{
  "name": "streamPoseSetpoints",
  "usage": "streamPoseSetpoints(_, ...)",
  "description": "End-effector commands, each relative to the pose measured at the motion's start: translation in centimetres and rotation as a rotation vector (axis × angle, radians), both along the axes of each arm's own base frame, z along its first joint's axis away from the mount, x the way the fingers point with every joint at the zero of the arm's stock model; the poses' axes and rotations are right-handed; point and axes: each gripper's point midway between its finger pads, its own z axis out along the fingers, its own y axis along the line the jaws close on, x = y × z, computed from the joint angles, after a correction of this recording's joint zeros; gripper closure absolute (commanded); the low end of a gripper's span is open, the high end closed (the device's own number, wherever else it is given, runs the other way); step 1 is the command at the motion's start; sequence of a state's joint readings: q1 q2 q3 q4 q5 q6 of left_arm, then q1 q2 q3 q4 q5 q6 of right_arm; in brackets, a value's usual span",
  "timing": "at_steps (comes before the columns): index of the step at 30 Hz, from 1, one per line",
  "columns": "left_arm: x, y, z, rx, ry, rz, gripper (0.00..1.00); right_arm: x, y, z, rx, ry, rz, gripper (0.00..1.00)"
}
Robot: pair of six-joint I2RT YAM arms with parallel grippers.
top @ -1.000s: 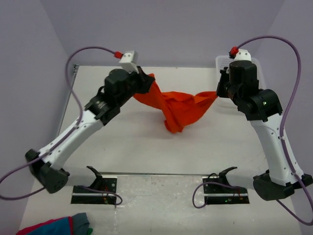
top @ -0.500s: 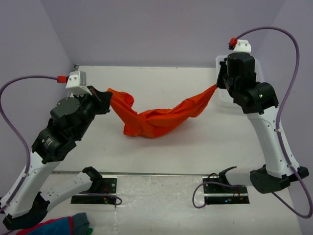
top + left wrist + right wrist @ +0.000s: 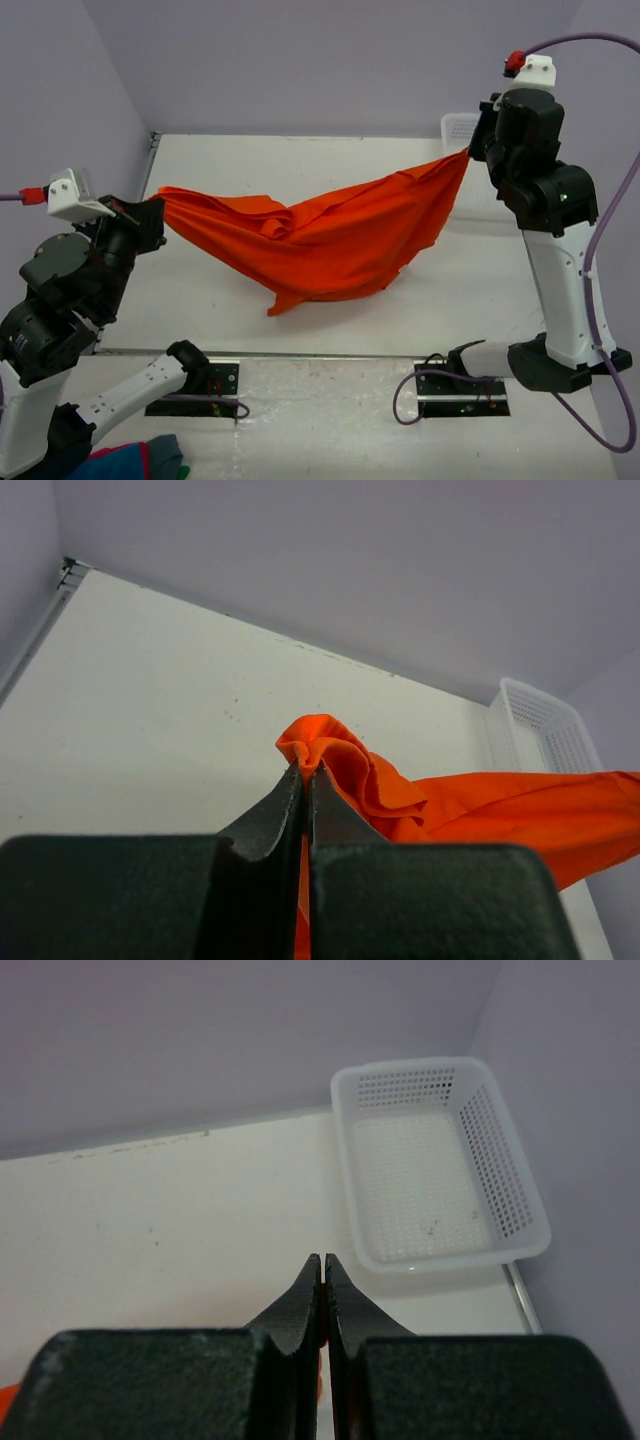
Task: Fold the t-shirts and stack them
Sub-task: Flatten out the tshirt
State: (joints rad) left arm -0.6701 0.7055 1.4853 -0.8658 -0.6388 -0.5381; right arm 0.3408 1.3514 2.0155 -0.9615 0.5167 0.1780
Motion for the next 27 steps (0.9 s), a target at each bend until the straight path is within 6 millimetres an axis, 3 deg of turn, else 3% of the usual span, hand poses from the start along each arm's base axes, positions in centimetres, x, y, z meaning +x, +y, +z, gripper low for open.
streamPoseSetpoints(1,-1.5,2.9,1.5,-0.007,-0.03,0.089,1.0,-2.7,-1.7,3.4,0.002,-0.101,-0.029,1.0)
streamPoseSetpoints(14,-6.2,6.2,7.7,-0.096,-0.233,0.056,1.0,-9.0,-1.6,10.5,0.082,-0.295,0.106,1.0)
streamPoseSetpoints(21,-8.7,7.5,10.6,-0.134,-0.32,0.019,1.0,-11.8,-0.4,12.2,0.118,-0.365,0.234,1.0)
streamPoseSetpoints(27,-11.0,7.0,12.3,-0.17,-0.42,-0.089,1.0,-15.0,1.1,14.2,0.154,-0.442,0.377,1.0)
